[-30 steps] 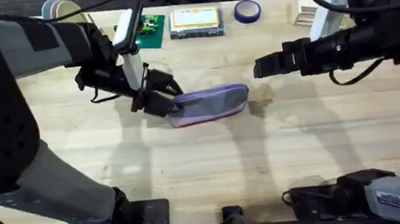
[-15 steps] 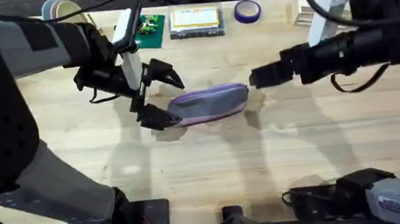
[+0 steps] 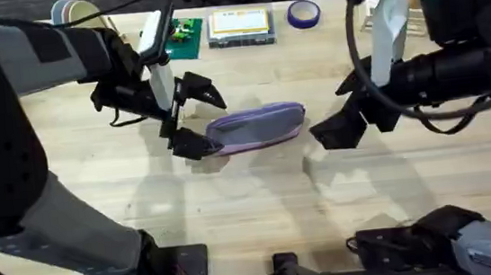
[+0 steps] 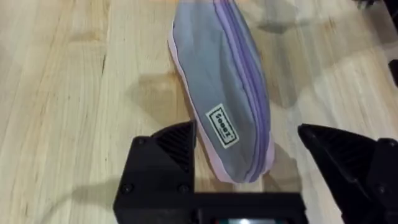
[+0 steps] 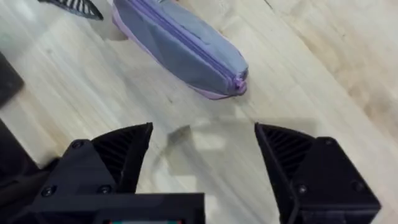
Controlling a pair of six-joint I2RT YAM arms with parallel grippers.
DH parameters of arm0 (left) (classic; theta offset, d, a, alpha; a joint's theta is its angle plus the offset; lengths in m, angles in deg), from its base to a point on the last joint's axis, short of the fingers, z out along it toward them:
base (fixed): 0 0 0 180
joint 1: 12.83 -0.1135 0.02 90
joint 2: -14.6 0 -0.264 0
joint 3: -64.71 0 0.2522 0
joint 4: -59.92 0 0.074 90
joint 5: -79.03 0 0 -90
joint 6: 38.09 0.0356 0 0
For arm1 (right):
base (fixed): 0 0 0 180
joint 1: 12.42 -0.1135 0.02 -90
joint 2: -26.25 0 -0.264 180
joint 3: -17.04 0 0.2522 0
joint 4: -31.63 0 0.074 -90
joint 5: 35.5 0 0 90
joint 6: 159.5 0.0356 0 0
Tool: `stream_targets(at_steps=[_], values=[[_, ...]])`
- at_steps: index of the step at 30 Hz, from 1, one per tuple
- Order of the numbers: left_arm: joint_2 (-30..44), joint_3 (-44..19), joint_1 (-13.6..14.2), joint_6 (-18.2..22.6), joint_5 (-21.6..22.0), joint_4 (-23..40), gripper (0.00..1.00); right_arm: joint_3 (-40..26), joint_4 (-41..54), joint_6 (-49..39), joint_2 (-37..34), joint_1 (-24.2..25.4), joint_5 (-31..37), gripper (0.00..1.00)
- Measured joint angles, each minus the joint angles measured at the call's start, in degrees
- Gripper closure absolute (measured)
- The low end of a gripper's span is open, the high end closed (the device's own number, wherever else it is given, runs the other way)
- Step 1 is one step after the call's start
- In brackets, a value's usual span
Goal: Unzip the bag, pick up the pens from the table one at a time and place them inside, then zip the bag closed.
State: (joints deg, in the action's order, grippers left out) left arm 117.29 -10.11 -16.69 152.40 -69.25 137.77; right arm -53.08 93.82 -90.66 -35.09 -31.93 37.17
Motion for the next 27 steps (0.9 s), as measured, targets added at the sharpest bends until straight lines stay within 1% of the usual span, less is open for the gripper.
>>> stream_targets(at_steps=[4,5,8,13,15,21,23,27], values=[[0.0,-0.25,0.0,-0.01,0.25,2.66,0.006,0.0,0.0,-4.19,0.0,0.0,0.79,0.004],[0.0,-2.16,0.0,-0.01,1.6,7.02,0.006,0.0,0.0,-6.07,-0.01,0.0,1.06,0.004],[0.0,-5.77,0.0,0.0,4.28,11.43,0.006,0.0,0.0,-6.99,-0.01,0.0,1.12,0.004],[0.0,-11.92,0.0,0.0,9.97,17.39,0.006,0.0,0.0,-7.66,0.0,0.0,1.26,0.004],[0.0,-14.02,0.0,-0.02,11.46,18.19,0.004,0.0,0.0,-7.72,0.0,0.0,1.26,0.004],[0.0,-19.18,0.0,-0.26,13.91,18.26,0.004,0.0,0.0,-7.83,0.0,0.0,1.28,0.004],[-0.04,-21.37,0.0,-1.28,15.4,18.18,0.004,0.0,0.0,-7.83,0.0,0.0,1.28,0.004],[-2.26,-21.75,0.02,-3.39,17.68,18.16,0.004,0.0,0.02,-7.83,0.0,0.0,1.28,0.004]])
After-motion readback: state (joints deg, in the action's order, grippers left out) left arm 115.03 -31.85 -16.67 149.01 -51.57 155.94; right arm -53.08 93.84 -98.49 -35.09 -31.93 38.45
